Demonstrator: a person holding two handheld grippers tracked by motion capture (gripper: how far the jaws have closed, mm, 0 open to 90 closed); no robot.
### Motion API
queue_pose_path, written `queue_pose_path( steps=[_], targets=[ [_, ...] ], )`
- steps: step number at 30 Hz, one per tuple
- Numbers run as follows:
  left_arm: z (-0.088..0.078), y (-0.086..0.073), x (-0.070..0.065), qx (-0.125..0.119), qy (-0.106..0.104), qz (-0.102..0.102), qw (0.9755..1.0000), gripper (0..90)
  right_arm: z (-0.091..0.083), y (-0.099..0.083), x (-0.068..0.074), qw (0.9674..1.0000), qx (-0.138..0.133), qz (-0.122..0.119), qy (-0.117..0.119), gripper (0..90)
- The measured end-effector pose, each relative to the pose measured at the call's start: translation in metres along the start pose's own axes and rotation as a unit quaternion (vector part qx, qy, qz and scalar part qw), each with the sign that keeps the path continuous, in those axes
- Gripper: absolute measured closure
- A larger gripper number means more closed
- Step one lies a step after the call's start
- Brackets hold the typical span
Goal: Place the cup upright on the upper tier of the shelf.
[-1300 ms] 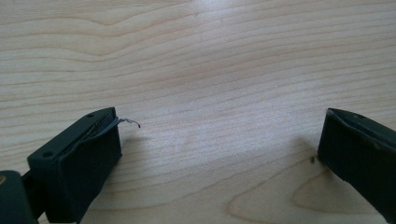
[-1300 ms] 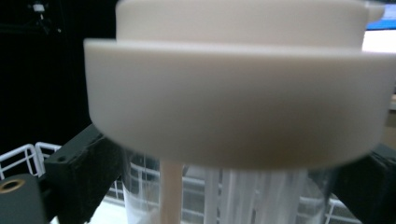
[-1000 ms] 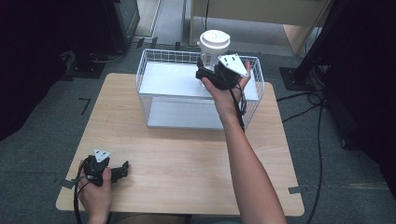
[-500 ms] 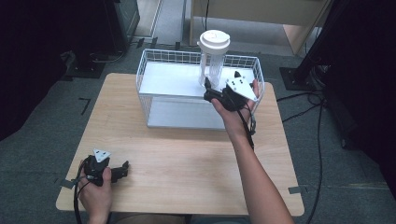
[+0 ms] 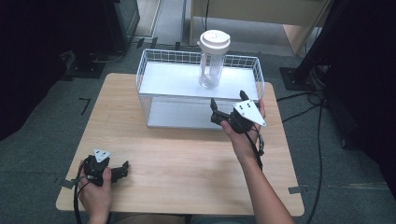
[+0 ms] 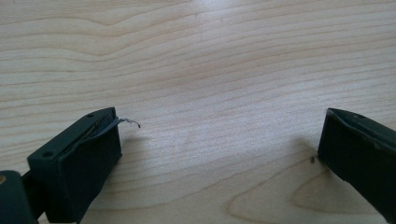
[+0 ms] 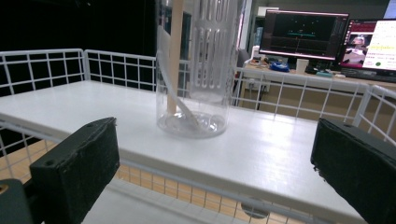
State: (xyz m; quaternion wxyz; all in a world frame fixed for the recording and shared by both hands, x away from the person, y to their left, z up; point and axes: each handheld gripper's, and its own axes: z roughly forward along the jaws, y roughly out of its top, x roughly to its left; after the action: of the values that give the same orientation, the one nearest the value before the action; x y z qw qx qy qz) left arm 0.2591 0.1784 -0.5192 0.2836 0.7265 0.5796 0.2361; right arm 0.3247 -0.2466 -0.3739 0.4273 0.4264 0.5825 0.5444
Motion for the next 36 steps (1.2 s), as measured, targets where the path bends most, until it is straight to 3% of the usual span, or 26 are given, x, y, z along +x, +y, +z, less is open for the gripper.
queue_pose_path(
  steps=[16,36],
  targets=[
    [0.000,0.000,-0.001,0.001,-0.003,0.002,1.0000,0.0,-0.046,-0.040,-0.014,0.9997,0.025,-0.002,-0.005,1.2],
    [0.000,0.000,0.000,0.001,-0.003,0.002,1.0000,0.0,-0.098,-0.092,-0.067,0.9947,0.073,0.022,-0.069,1.2]
  ],
)
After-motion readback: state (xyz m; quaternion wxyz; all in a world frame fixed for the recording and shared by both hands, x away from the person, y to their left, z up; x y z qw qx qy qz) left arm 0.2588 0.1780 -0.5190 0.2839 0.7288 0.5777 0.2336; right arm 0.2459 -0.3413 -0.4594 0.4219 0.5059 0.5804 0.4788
